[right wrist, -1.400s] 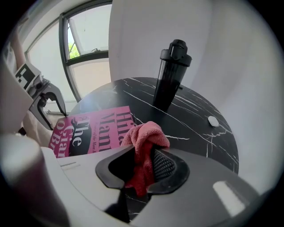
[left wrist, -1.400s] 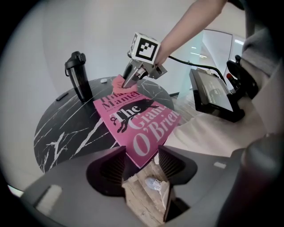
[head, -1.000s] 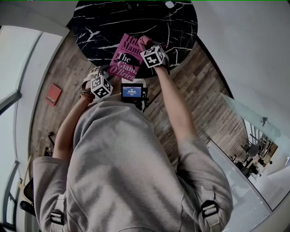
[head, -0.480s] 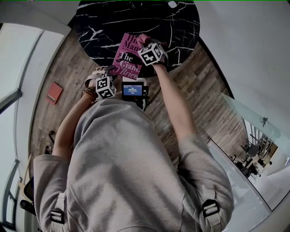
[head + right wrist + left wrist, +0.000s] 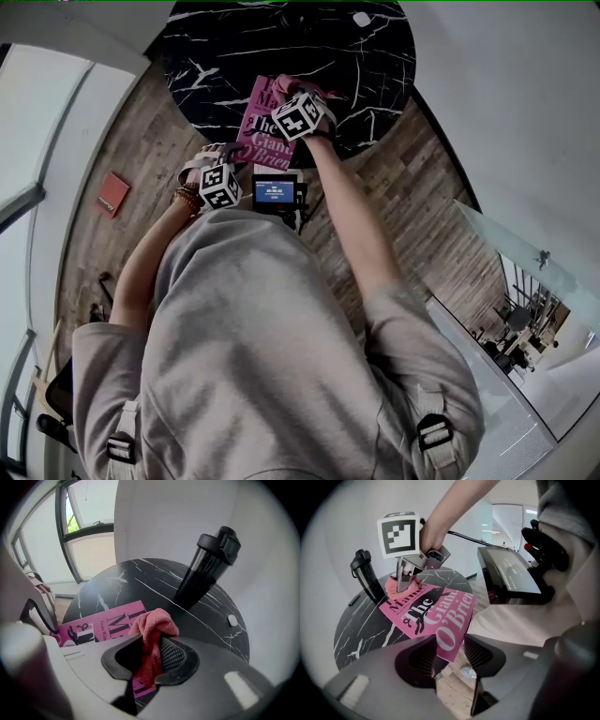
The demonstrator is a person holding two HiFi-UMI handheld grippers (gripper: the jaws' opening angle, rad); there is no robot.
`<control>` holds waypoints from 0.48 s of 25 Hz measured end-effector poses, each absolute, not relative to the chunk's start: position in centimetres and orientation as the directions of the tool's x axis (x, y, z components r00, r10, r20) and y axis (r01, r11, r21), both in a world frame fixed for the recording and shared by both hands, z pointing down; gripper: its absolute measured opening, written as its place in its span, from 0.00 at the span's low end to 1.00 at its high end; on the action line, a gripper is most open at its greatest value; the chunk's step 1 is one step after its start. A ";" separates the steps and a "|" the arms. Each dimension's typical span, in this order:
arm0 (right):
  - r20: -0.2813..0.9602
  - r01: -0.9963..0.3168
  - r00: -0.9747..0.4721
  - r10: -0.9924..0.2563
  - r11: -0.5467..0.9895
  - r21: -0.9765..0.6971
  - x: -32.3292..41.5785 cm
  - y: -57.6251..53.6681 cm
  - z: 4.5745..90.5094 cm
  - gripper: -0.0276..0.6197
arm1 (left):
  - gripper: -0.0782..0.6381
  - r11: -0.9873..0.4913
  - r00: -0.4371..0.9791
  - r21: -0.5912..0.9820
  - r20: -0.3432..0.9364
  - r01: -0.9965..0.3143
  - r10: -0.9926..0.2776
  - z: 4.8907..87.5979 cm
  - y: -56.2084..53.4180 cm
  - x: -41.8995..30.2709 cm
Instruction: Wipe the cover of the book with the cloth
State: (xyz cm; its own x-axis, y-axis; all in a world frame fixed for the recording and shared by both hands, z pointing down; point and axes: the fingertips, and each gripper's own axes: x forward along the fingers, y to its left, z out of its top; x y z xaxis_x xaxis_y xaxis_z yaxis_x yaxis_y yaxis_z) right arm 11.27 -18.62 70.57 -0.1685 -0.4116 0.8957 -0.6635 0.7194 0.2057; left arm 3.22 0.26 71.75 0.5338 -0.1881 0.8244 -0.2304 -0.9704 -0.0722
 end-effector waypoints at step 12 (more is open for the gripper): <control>0.894 -0.598 -0.210 -0.397 0.775 0.204 6.5 -18.4 70.6 0.19 | 0.37 -0.974 0.535 -0.073 0.825 -0.216 -0.181 71.8 0.3 3.2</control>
State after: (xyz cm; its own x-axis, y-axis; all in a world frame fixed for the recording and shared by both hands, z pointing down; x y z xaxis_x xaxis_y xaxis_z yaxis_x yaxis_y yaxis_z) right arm 6.47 -18.40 70.56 -0.2095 -0.3971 0.8935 -0.5980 0.7750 0.2042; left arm 3.17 0.31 71.79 0.5351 -0.1806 0.8252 -0.2156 -0.9737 -0.0734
